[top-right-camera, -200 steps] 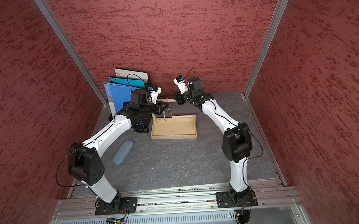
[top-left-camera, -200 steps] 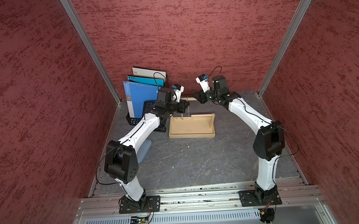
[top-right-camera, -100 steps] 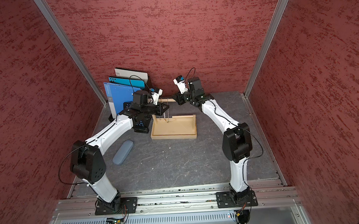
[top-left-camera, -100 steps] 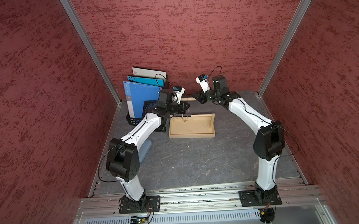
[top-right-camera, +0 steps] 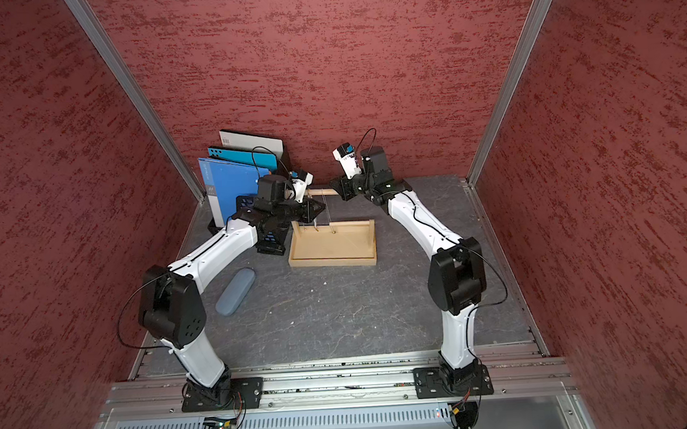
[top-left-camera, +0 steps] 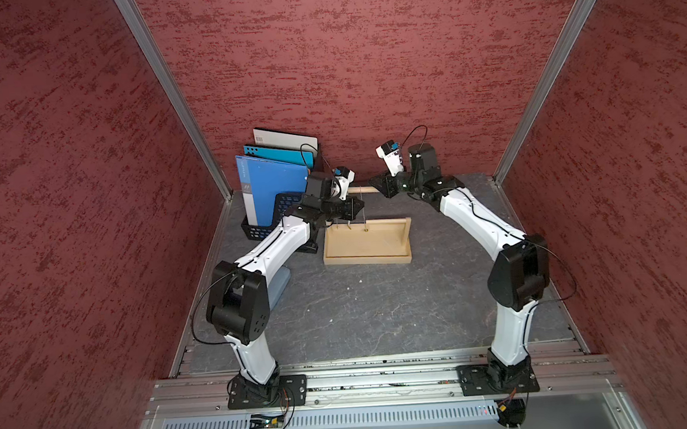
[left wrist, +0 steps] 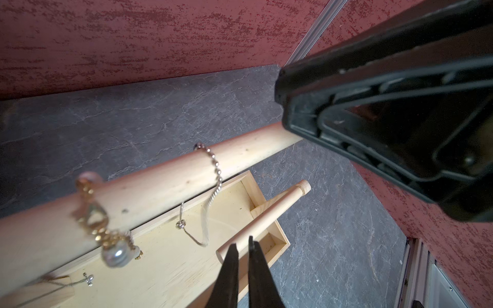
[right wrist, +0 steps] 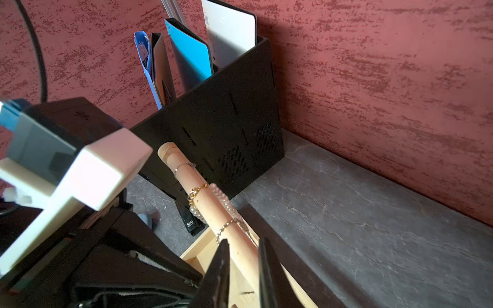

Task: Hang the necklace on the jewelry display stand
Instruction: Hang the necklace on the stand.

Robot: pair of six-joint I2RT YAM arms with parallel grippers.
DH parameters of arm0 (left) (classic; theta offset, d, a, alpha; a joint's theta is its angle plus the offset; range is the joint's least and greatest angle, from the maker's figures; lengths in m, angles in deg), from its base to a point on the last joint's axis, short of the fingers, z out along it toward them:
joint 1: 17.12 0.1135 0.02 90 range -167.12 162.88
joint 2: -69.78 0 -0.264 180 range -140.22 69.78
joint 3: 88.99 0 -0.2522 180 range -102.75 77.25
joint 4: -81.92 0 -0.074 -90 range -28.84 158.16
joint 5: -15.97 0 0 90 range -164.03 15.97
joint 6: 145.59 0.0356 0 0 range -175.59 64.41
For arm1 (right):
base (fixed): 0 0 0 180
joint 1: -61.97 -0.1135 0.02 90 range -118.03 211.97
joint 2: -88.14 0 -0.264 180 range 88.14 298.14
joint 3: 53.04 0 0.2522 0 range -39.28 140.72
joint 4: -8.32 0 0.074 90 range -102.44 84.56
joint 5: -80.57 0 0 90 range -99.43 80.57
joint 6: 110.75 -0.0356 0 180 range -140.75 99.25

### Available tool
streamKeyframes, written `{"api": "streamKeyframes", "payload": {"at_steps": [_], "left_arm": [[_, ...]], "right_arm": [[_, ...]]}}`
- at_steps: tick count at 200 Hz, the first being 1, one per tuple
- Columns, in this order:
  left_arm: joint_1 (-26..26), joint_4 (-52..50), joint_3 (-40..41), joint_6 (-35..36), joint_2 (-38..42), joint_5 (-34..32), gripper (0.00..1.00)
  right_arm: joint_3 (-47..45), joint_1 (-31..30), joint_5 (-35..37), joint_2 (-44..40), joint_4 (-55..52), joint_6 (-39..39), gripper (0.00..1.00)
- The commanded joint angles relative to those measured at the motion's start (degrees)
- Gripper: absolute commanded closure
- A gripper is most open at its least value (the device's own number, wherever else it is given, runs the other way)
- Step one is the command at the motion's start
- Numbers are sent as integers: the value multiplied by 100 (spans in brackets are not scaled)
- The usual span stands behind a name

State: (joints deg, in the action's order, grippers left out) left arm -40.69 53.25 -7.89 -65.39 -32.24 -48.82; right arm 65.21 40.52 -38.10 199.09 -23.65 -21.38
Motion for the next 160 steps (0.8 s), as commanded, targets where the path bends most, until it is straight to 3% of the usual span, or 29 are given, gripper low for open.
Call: {"api": "streamKeyframes", "payload": {"at_steps": [1, 45, 98, 133, 160], "left_arm": [[-16, 146, -117, 79, -108, -5, 87], [-16, 117, -121, 182, 14, -42, 83], [2, -17, -90, 427, 458, -219, 66], [22, -64, -67, 638, 897, -254, 55], [69, -131, -54, 778, 1336, -293, 53]], "right_arm": [[-88, -26, 100, -275, 173, -33, 77], [-259, -14, 221, -432, 348, -111, 75], [-793, -3, 524, -905, 645, -251, 67], [-1306, 5, 1051, -1392, 782, -349, 62], [-1918, 10, 1528, -1924, 1007, -493, 58]]}}
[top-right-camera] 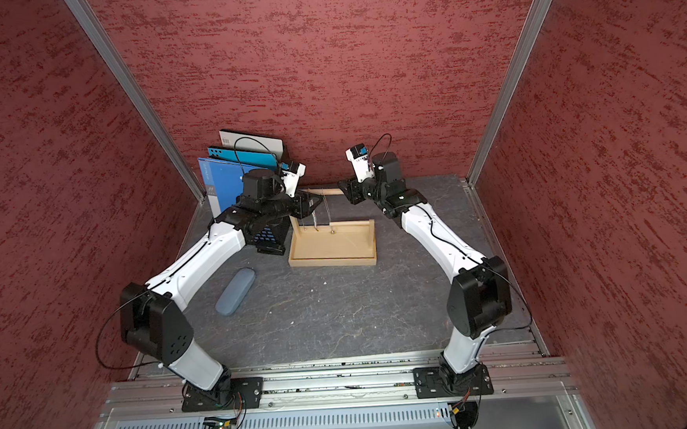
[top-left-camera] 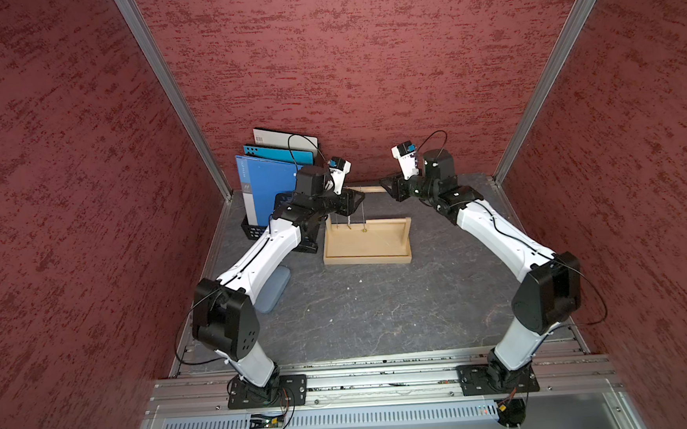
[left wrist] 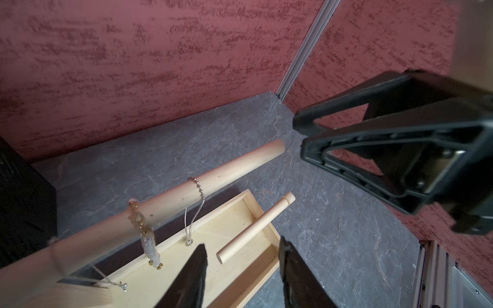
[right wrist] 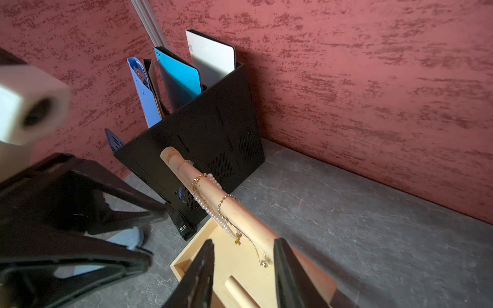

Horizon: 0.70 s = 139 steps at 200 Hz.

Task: Hang the necklace on the jewelry display stand
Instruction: Hang the necklace on the stand.

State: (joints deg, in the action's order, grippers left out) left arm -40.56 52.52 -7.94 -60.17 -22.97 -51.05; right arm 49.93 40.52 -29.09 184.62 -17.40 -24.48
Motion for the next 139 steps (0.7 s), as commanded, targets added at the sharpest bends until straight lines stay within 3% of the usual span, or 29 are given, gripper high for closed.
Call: {"api": "streamKeyframes", "payload": {"at_steps": [1, 45, 77, 102, 125, 139], "left_arm": [[58, -65, -46, 260, 426, -72, 53], [284, -324, 236, 684, 1436, -659, 49], [812, -716, 693, 875, 2308, -1235, 43], [1483, -893, 1343, 756, 2972, -1605, 32], [1885, -959, 2111, 706, 3473, -2345, 16], [2002, -859, 2631, 622, 3702, -2845, 3]], "right_arm": [[-415, 10, 646, -492, 389, -191, 58], [-1469, 40, 1412, -1518, 507, -467, 49], [-2217, 80, 1896, -2227, 304, -592, 42], [-2881, 115, 2620, -2816, 282, -714, 27], [-3446, 183, 3283, -3307, 262, -717, 2], [-3718, 244, 3603, -3500, 168, -675, 1]]}}
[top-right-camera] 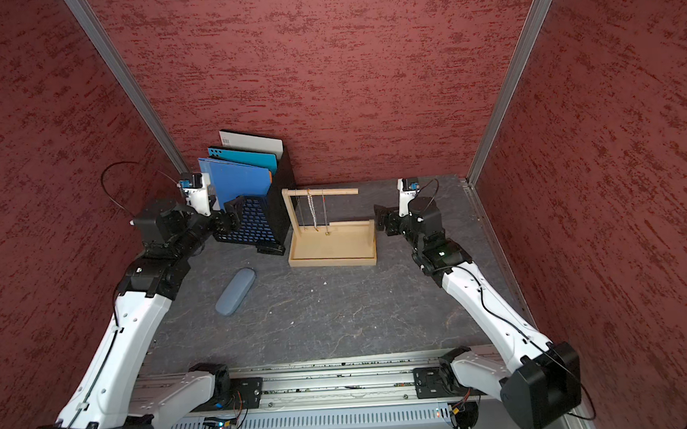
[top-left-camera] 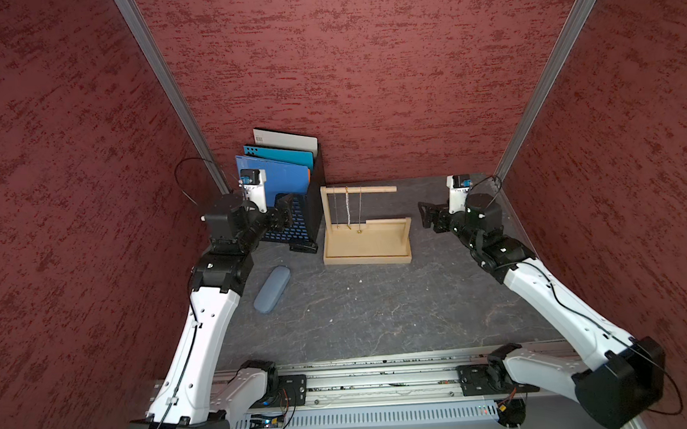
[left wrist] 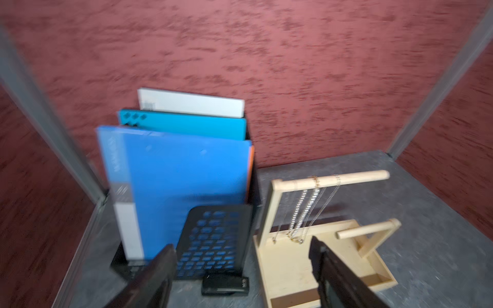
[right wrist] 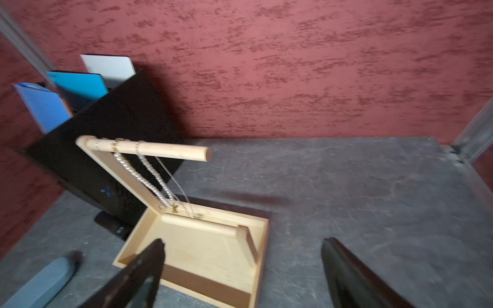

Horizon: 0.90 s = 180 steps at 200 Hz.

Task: Hang the necklace on the jewelry display stand
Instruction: Hang the necklace on the stand, then reset both arms

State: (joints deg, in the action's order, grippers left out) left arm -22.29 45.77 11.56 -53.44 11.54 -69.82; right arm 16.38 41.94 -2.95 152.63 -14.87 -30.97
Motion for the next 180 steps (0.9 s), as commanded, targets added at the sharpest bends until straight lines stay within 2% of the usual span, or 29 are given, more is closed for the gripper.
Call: {"api": "streamKeyframes", "payload": {"at_steps": [1, 18, 49, 106, 157, 180], "left_arm": [[188, -172, 721, -63, 269, -988, 1], [351, 42, 1343, -344, 471, -1194, 0], [490, 441, 2241, -679, 552, -1141, 1], [502, 1490, 3704, -332, 536, -908, 1], [492, 2168, 4561, -148, 473, -668, 0], [493, 2232, 4478, 42, 244, -272, 1]], "right_arm": [[-380, 103, 1005, -312, -94, -21, 1], [-675, 146, 1302, -414, -181, 105, 1], [-1313, 168, 1845, -487, 42, 256, 1], [-3061, 221, 2074, -413, 2399, 1060, 1], [-3276, 370, 2062, 505, 3212, 1269, 1], [-3252, 416, 1878, 824, 3829, 1410, 1]]}}
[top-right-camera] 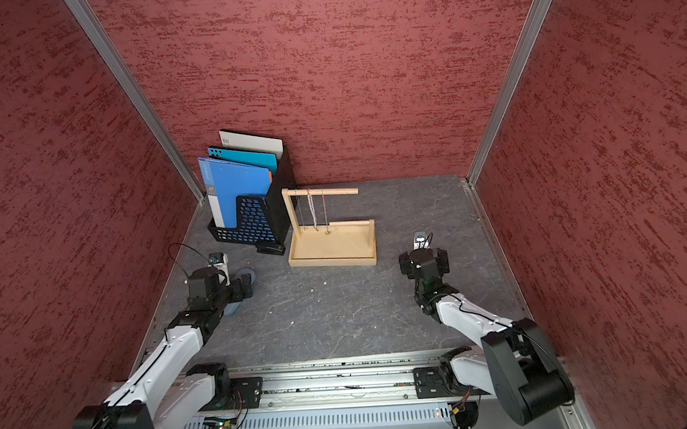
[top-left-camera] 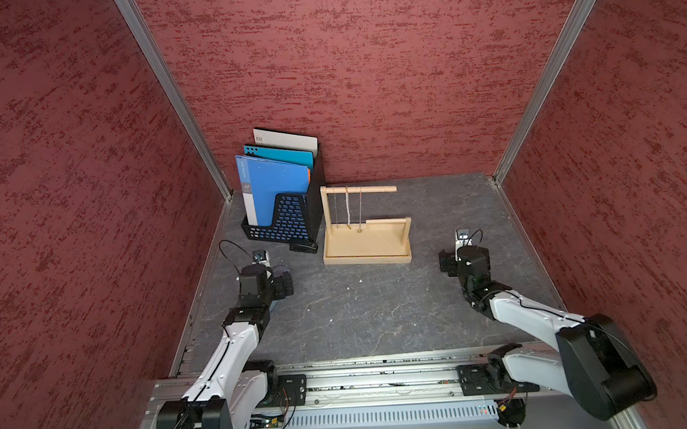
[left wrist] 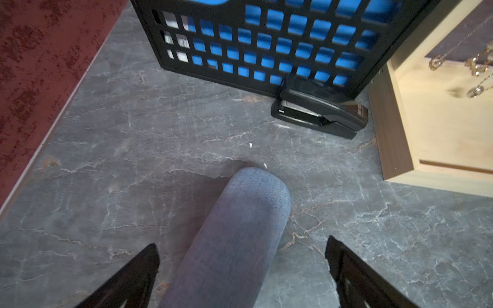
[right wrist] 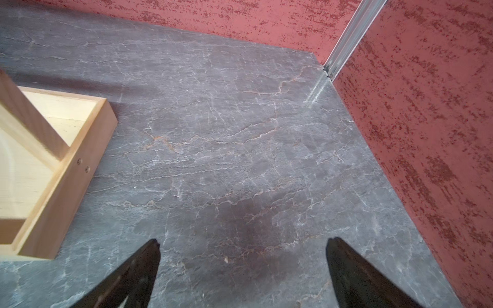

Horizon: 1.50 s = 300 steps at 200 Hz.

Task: Hang the necklace on the jewelry display stand
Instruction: Reset both arms

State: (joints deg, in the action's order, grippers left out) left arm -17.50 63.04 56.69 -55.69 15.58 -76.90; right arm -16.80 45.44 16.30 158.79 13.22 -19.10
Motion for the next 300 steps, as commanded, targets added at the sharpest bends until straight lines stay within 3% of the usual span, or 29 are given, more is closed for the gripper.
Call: {"api": "streamKeyframes", "payload": {"at_steps": [1, 45, 83, 122, 153, 176, 188, 247, 289, 300], "left_arm": [[13, 509, -45, 275, -174, 454, 1], [21, 961, -105, 318, -513, 570, 1], [40, 1400, -125, 257, -758, 605, 1], [290, 2172, 81, -203, -810, 715, 1], [384, 2297, 52, -256, -932, 751, 1], [429, 2695, 77, -311, -1084, 660, 0], [465, 2989, 78, -356, -1236, 595, 1], [916, 3826, -247, -730, -2062, 1098, 0], [538, 5003, -383, -12, -3124, 1398, 1], [289, 4984, -368, 147, -3186, 974, 1]], "right_arm": [[65, 69, -54, 219, 1054, 227, 1], [12, 365, -254, 695, 2234, 70, 1], [93, 671, -728, 991, 2559, 275, 1], [-8, 1010, -754, 1466, 3173, -41, 1], [108, 1212, -1220, 1490, 2893, -156, 1], [-266, 1266, -1420, 1878, 3978, -96, 1], [-98, 1289, -1371, 1748, 3397, -206, 1], [-117, 1293, -1378, 1802, 3542, -181, 1], [-120, 1298, -1372, 1795, 3549, -177, 1], [-122, 1295, -1378, 1798, 3551, -178, 1]]}}
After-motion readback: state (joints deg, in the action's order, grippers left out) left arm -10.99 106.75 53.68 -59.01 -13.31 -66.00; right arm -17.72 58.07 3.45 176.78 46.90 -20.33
